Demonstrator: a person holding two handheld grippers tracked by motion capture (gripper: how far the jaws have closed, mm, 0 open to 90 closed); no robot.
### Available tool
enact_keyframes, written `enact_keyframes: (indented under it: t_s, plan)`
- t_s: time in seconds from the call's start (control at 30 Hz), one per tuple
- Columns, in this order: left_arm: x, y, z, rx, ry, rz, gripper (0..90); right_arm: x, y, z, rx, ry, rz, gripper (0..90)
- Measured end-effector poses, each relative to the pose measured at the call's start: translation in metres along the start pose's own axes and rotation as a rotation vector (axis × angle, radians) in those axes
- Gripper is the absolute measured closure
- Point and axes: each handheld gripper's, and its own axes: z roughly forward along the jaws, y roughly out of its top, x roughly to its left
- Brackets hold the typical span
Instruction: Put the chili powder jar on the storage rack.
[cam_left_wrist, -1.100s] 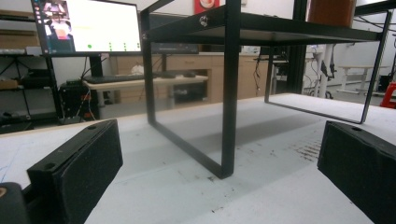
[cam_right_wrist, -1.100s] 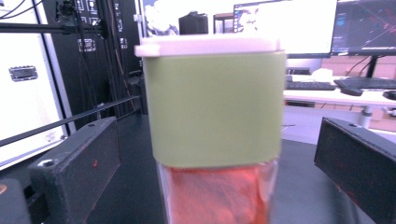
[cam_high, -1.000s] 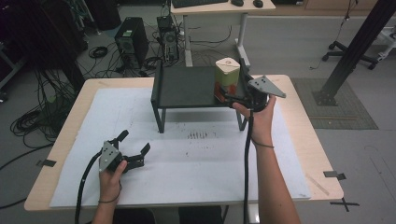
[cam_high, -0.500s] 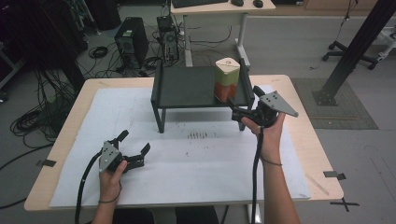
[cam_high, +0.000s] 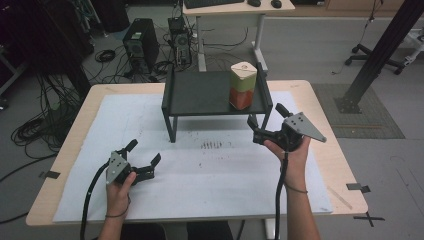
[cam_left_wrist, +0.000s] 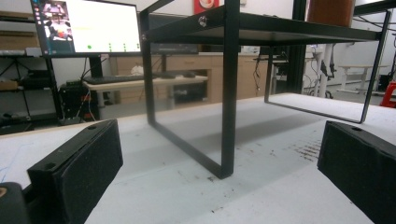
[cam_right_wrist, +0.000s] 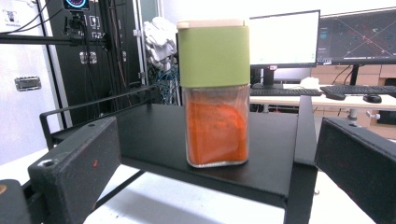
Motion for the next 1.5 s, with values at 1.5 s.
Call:
enact_keyframes:
  t_s: [1.5]
  plan:
    - [0.0, 0.0, 0.0, -0.001, -0.002, 0.003, 0.4, 0.003, -0.111, -0.036, 0.097, -0.031, 0.092, 1.0]
